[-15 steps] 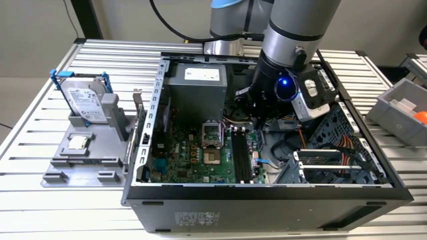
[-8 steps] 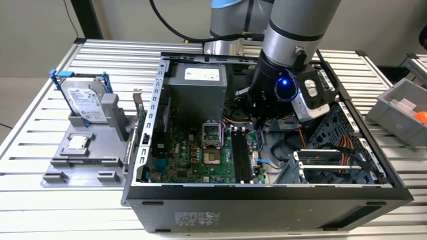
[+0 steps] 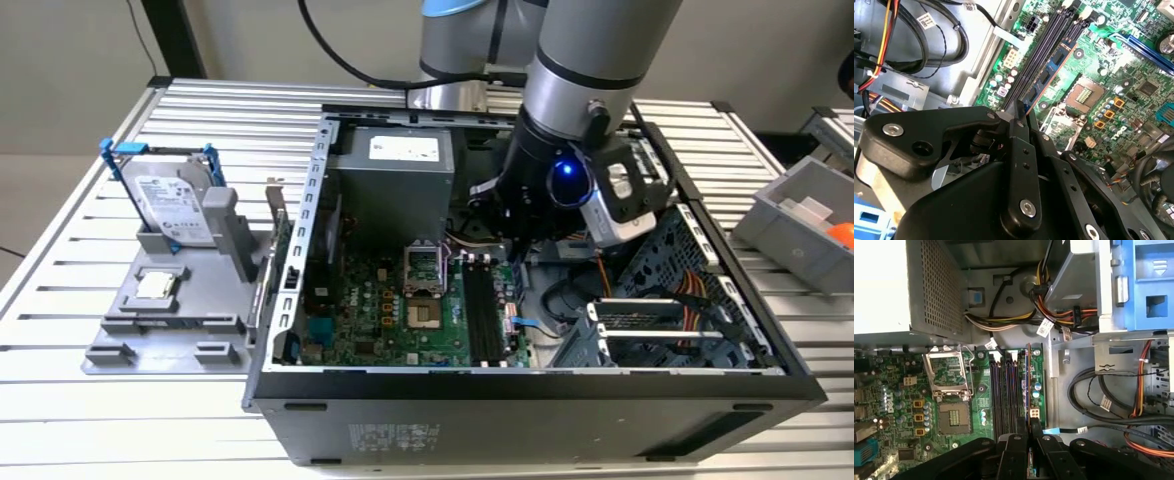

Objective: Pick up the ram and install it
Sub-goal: 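Insert the ram into the slot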

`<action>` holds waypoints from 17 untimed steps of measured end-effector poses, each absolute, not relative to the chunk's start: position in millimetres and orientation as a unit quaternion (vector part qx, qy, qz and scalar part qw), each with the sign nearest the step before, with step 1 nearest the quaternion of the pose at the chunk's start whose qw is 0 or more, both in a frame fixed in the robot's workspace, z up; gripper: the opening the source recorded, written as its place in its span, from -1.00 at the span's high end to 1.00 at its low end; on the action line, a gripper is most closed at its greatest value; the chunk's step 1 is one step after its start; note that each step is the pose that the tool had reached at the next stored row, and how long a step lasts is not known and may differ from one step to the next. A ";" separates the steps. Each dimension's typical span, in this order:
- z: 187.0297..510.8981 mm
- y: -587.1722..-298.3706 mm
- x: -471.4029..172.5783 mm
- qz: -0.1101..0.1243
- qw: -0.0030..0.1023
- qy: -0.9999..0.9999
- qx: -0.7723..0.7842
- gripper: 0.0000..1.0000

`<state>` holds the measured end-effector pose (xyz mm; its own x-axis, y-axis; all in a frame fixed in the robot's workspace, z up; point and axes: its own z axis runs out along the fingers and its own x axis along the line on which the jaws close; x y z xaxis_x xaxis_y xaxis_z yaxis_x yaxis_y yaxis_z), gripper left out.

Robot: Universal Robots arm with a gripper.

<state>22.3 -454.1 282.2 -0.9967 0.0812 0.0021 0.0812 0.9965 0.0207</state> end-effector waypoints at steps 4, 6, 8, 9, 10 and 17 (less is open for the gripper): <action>279.3 -454.2 22.4 -0.009 0.001 -0.999 -0.041 1.00; 277.2 -454.2 22.3 -0.009 0.001 -0.999 -0.041 1.00; 276.0 -454.2 22.3 -0.008 0.001 -0.999 -0.041 1.00; 275.3 -454.2 22.3 -0.008 0.001 -0.999 -0.041 1.00; 274.3 -454.2 22.3 -0.008 0.001 -0.999 -0.041 1.00; 269.4 -454.4 22.3 -0.008 0.001 -0.999 -0.041 1.00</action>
